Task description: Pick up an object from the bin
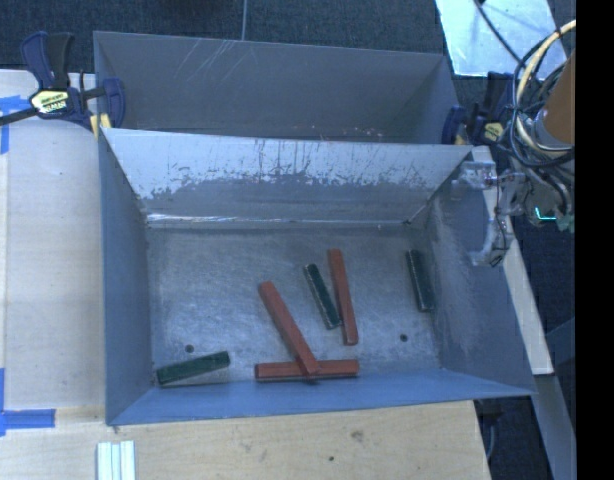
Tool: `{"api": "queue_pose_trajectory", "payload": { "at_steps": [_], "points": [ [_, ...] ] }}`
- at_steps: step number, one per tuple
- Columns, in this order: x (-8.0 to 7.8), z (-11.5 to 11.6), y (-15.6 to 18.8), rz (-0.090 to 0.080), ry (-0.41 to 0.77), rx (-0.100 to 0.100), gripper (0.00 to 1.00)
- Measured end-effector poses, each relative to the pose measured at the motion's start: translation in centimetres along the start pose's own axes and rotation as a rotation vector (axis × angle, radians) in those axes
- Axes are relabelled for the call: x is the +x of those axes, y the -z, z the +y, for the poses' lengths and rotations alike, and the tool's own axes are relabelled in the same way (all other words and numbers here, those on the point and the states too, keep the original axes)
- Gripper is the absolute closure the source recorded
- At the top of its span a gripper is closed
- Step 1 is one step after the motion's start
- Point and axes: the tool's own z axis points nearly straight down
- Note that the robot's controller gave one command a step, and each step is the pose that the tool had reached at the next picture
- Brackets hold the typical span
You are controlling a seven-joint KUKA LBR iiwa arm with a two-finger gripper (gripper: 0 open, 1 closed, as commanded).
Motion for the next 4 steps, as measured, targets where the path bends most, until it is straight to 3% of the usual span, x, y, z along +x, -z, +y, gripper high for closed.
{"api": "queue_pose_trajectory", "payload": {
  "at_steps": [1,2,3,4],
  "points": [
    [1.6,4.8,-17.4,0.000,0.199,-0.002,0.00],
    [-3.3,3.1,-6.5,-0.019,0.270,0.006,0.00],
    [2.7,11.8,-15.7,0.001,0.393,-0.004,0.00],
    [0.5,15.6,-14.2,-0.010,0.816,0.003,0.00]
  ]
}}
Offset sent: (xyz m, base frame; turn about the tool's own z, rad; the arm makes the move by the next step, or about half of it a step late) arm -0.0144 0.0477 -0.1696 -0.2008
